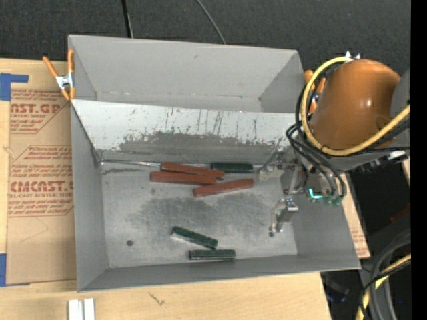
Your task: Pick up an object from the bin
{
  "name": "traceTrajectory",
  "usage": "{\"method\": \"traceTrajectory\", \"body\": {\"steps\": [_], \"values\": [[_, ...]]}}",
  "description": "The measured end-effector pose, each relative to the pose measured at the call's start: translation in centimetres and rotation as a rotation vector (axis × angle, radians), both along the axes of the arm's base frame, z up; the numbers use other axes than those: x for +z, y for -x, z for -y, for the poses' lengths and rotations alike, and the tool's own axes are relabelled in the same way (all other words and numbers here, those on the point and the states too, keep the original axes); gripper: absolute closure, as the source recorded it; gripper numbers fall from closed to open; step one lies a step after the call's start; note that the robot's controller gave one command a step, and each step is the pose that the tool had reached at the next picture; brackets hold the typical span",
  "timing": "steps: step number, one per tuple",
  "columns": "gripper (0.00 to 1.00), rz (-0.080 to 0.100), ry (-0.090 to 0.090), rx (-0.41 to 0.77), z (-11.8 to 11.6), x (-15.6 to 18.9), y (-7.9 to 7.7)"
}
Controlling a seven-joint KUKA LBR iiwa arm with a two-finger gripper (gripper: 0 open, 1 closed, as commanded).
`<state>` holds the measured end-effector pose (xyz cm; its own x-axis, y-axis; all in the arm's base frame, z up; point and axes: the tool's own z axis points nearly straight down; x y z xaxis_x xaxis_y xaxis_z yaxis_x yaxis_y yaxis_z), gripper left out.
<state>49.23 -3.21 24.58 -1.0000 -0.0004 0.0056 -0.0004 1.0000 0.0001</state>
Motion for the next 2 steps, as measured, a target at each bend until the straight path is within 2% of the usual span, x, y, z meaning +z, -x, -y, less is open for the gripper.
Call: {"method": "traceTrajectory", "body": {"steps": [1,2], "values": [[0.00,0.007,0.001,0.000,0.0,0.3,-0.1],[0.00,0.016,0.000,-0.020,-3.6,-4.2,-1.3]]}}
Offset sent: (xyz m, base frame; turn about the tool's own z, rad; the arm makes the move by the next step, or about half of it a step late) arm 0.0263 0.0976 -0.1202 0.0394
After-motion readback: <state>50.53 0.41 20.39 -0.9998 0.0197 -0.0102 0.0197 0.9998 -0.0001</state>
